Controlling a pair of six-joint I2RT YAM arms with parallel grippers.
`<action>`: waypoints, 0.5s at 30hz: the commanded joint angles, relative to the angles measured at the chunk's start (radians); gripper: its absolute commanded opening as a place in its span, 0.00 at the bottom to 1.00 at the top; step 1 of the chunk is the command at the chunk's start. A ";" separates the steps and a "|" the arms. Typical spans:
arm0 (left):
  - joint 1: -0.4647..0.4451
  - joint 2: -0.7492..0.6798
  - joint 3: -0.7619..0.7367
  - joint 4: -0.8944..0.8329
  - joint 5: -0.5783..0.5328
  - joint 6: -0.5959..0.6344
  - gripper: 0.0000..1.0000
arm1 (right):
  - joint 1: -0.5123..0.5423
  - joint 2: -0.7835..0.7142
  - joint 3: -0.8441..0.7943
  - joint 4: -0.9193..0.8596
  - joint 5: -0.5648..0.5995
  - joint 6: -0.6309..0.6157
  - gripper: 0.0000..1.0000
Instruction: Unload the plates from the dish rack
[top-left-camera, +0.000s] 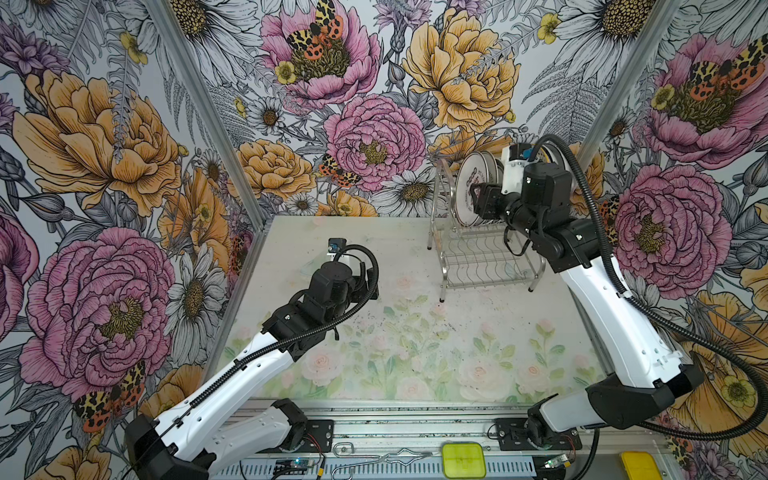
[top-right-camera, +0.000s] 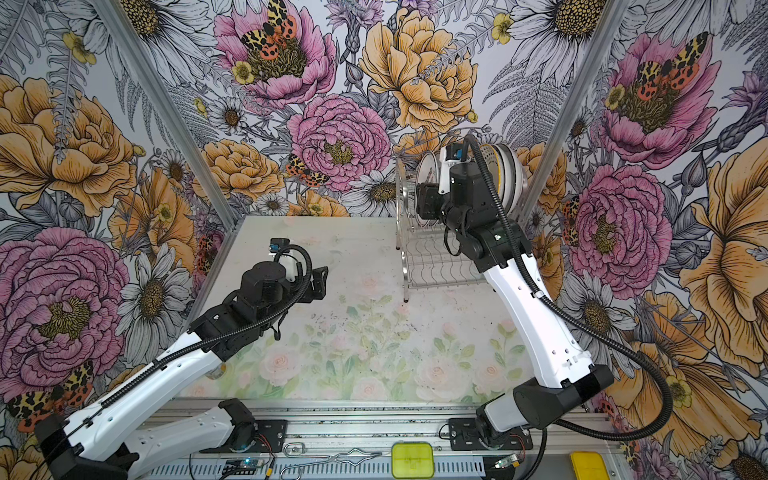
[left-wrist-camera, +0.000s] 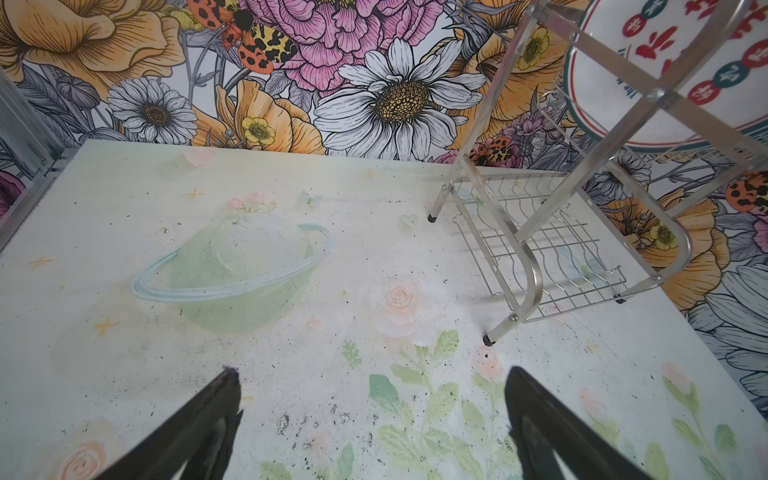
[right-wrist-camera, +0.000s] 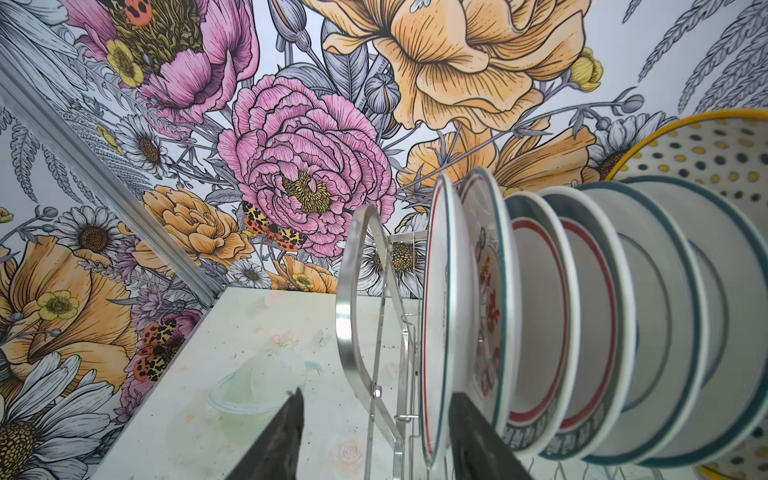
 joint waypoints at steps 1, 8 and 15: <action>0.008 0.001 -0.012 0.001 0.025 0.008 0.99 | -0.012 -0.022 -0.022 0.007 0.007 0.003 0.57; 0.008 -0.009 -0.018 0.001 0.021 0.005 0.99 | -0.010 0.019 -0.002 0.011 -0.015 0.013 0.55; 0.011 -0.007 -0.028 0.001 0.022 0.004 0.99 | -0.009 0.040 0.002 0.011 -0.008 0.020 0.52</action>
